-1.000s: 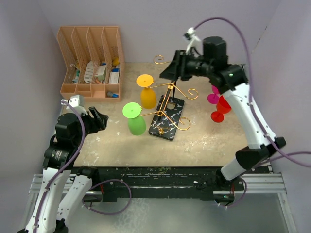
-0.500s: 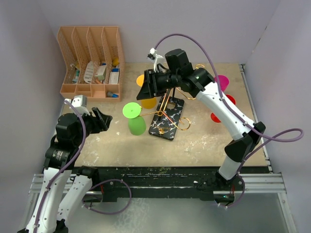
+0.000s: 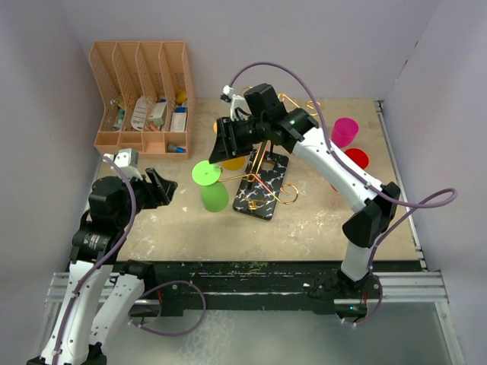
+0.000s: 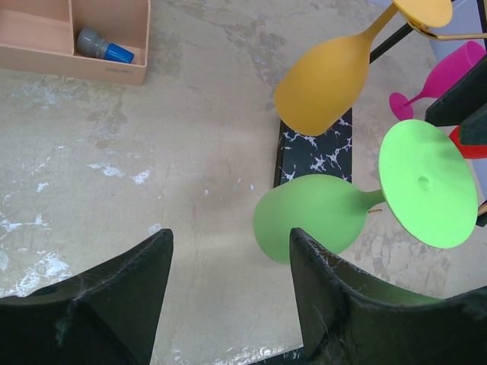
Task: Take the wine glass off the wine glass rack
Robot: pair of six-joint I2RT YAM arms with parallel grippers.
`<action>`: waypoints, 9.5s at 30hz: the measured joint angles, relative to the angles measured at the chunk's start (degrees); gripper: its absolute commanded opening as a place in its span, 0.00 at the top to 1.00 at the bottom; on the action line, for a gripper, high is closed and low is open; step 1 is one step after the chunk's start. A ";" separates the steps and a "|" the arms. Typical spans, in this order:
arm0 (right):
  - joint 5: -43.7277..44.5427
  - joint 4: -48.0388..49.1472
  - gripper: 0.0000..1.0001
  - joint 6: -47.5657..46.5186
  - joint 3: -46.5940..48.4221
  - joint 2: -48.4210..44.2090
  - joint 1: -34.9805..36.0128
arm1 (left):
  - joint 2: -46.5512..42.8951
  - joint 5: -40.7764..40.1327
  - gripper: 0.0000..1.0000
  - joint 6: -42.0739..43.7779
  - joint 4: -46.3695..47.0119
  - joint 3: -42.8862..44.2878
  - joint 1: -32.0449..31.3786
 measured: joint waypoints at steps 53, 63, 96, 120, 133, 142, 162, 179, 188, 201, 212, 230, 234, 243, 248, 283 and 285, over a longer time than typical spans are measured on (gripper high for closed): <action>-1.90 1.22 0.51 -1.53 -3.37 -4.76 3.23 | 0.04 -0.31 0.34 -0.02 -0.04 0.00 0.00; -0.35 0.20 0.53 -1.84 -3.34 -4.63 3.21 | 0.04 -0.39 0.34 -0.02 -0.04 0.00 0.00; 7.91 2.75 0.56 7.69 -9.77 -9.77 3.28 | 0.31 -0.55 0.34 -0.02 -0.09 0.00 0.00; 4.20 6.56 0.59 9.38 -12.79 -9.81 3.54 | 0.31 -0.74 0.34 -0.02 -0.11 0.00 0.00; 2.82 8.41 0.59 10.27 -12.79 -9.81 3.85 | 0.28 -0.76 0.34 -0.02 -0.11 0.00 0.00; 2.47 10.12 0.59 11.02 -12.79 -9.79 4.04 | 0.28 -0.76 0.34 -0.02 -0.11 0.00 0.00; 5.38 7.89 0.62 11.67 -11.91 -5.88 4.35 | 1.95 -0.20 0.34 -0.04 1.27 0.00 0.00; 9.62 4.79 0.56 9.40 -0.70 -1.27 4.35 | 14.88 -1.33 0.36 -0.17 5.73 5.16 0.00; 15.15 3.98 0.55 8.26 0.15 0.22 4.20 | 16.46 -0.76 0.36 -0.17 7.43 5.31 0.00; 16.59 3.13 0.55 7.56 0.17 0.17 3.54 | 18.18 0.22 0.37 -0.72 8.46 5.31 0.00; 16.35 3.15 0.46 7.37 0.13 -0.04 3.54 | 18.25 0.74 0.37 -0.72 8.63 5.31 0.00; 13.33 3.78 0.48 7.34 -3.21 -4.07 3.54 | 18.25 1.31 0.37 -1.22 8.63 5.31 0.00; 13.29 3.82 0.49 7.32 -3.41 -4.04 3.54 | 18.25 1.31 0.37 -1.22 8.63 5.31 0.00; 11.85 4.74 0.55 7.34 -3.72 -3.89 3.54 | 18.25 1.31 0.38 -1.20 8.63 5.31 0.00; 10.93 5.11 0.55 7.37 -3.72 -3.89 3.54 | 18.38 1.90 0.38 -1.22 8.72 5.29 0.00; 5.46 8.46 0.66 5.86 -0.79 1.81 3.28 | 21.92 3.82 0.39 -1.20 9.46 6.14 0.00; 4.39 9.31 0.67 5.99 -0.79 1.81 3.26 | 21.92 3.80 0.39 -1.20 9.49 6.16 0.00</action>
